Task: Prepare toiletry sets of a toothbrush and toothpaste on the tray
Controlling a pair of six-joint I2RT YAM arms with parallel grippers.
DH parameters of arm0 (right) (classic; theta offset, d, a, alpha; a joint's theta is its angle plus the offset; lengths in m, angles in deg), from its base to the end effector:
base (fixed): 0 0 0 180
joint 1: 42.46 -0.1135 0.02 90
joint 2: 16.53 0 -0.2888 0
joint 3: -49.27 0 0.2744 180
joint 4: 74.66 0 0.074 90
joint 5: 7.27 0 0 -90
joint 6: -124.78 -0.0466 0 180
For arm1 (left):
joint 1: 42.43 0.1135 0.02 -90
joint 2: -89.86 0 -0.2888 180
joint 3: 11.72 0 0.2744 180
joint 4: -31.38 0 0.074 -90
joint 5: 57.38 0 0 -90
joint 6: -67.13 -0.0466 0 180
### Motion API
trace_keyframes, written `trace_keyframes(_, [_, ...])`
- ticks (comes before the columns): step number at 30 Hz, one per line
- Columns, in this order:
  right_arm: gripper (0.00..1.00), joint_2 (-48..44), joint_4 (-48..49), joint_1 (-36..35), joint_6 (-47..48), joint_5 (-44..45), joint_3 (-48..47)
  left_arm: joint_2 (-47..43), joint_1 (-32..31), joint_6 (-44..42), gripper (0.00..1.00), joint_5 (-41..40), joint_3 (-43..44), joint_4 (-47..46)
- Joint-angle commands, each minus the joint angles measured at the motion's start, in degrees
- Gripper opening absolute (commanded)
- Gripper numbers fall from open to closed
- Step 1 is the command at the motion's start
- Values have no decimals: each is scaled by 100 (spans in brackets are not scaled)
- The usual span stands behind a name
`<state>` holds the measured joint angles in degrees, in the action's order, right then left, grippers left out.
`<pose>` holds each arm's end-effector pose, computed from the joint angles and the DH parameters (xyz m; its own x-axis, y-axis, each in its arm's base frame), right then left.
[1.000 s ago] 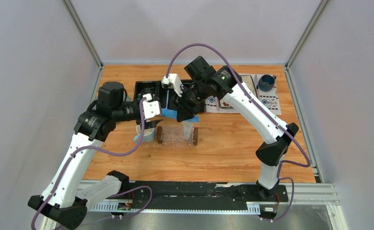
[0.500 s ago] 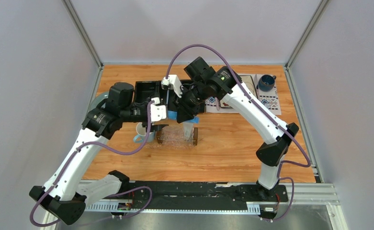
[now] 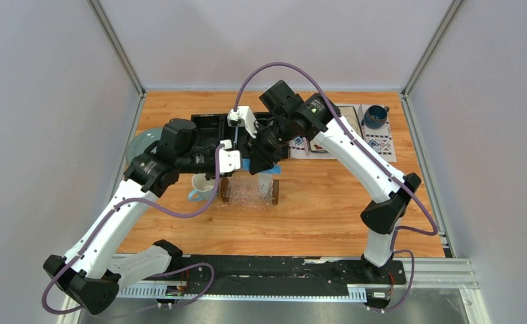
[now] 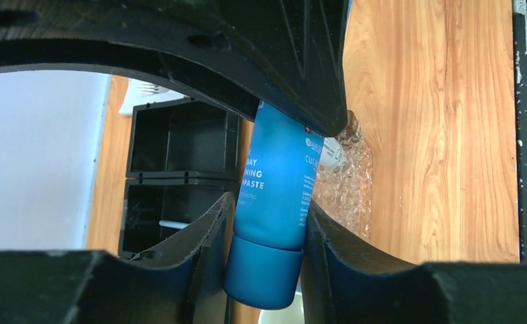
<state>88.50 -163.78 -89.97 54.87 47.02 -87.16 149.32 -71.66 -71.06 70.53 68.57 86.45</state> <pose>0.2426 0.3051 0.4408 -0.2583 -0.6949 -0.6711 -0.9562 0.0851 0.2800 0.1791 -0.1330 0.3975 0.2902 0.5115 -0.8088 0.9183 0.0889 0.3857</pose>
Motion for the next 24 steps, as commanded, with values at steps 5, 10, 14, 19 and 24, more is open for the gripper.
trace_keyframes(5, [48, -158, 397, -39, -190, 212, -170, -84, -188, 247, 0, -643, -94, -507])
trace_keyframes(10, [61, -352, 827, 162, -664, 863, -170, -374, -188, 782, 0, -1880, -244, -1263])
trace_keyframes(14, [65, -580, 1328, 531, -1279, 907, -152, -488, -188, 1188, 0, -2673, -262, -1842])
trace_keyframes(19, [67, -721, 2013, 1119, -2201, 715, -161, -523, -205, 1355, 0, -3762, -236, -2309])
trace_keyframes(24, [68, -590, 2542, 1542, -3257, -135, -231, -550, -267, 1312, 0, -4502, -209, -2644])
